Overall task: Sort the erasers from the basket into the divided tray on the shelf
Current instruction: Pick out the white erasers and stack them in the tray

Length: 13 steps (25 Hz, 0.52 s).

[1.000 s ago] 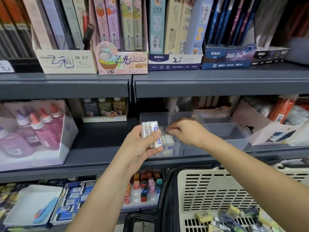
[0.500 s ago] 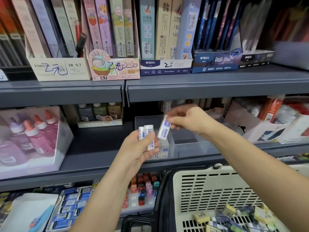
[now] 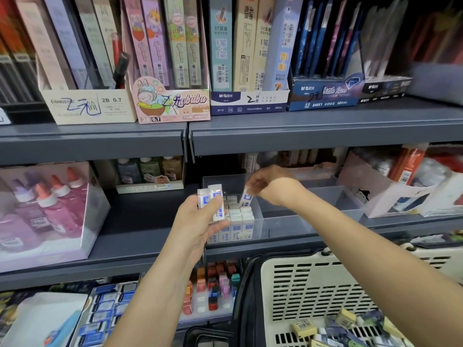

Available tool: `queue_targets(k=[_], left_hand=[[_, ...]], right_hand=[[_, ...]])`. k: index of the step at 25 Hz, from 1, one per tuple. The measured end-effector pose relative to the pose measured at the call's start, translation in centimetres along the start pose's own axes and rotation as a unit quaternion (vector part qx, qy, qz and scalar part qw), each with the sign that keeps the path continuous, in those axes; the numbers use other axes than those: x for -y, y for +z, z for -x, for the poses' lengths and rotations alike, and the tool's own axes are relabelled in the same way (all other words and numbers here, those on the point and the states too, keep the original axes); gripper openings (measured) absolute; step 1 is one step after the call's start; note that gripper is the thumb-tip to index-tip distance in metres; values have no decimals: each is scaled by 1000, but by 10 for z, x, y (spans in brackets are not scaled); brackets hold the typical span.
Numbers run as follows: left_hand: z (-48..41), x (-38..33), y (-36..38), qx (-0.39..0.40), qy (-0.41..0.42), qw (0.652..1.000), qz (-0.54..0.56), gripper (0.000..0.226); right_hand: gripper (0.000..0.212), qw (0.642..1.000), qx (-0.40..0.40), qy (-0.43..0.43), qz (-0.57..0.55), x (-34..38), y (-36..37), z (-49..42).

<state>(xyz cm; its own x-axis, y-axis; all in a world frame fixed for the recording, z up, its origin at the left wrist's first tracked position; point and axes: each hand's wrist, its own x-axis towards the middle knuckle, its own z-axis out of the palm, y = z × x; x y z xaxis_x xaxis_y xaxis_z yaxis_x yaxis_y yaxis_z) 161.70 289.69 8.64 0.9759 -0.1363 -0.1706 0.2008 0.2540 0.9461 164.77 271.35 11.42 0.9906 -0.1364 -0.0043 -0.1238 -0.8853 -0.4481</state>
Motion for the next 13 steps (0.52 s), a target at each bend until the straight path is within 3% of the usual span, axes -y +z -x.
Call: queue_targets(k=[3,11,13], left_hand=[[-2,1,1,1,5,1000,-10,9],[-3,2,5,-9,-23,1000,-3,10],[-2,2,7,1,-25,1000,-6,13]], right_hand=[[7,997,38,-50,45,1,15,6],[25,986,58,-84,128,3,21,7],[25,993,23,-80,82,5,19,10]])
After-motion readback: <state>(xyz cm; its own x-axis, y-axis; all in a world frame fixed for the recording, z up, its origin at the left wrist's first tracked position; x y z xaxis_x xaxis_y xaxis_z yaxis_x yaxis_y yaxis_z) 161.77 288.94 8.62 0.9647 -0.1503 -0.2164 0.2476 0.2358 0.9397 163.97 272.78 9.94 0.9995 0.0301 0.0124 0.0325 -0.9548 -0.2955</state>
